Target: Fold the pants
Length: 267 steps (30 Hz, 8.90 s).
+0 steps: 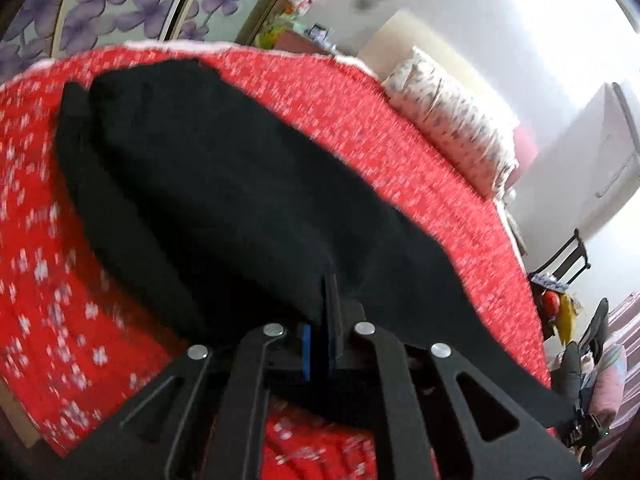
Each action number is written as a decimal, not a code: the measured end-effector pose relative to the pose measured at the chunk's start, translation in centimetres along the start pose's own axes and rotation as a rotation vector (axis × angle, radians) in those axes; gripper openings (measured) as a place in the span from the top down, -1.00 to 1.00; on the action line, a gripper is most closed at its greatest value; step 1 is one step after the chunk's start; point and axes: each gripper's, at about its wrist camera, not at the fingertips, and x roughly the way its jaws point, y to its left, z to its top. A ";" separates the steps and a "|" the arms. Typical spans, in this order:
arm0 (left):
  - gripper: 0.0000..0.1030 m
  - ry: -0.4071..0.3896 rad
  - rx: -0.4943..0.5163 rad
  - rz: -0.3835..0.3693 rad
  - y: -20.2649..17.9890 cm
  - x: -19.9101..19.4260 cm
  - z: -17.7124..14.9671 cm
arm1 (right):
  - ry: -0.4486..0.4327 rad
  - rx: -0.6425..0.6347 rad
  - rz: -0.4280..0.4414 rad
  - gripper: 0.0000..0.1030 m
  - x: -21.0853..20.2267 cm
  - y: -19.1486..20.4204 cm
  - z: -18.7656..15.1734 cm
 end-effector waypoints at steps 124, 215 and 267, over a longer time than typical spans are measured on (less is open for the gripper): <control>-0.96 0.053 0.382 0.029 -2.1 1.2 1.9 | 0.165 -0.457 0.159 0.77 -1.7 14.7 -8.2; -0.94 0.205 -0.262 -0.043 15.9 -0.8 11.4 | 0.739 -0.850 0.388 -0.81 2.0 21.6 -34.3; 0.78 -0.143 0.624 -0.062 -17.6 -2.5 4.7 | 0.451 -0.586 0.252 -0.87 -0.7 14.4 -19.2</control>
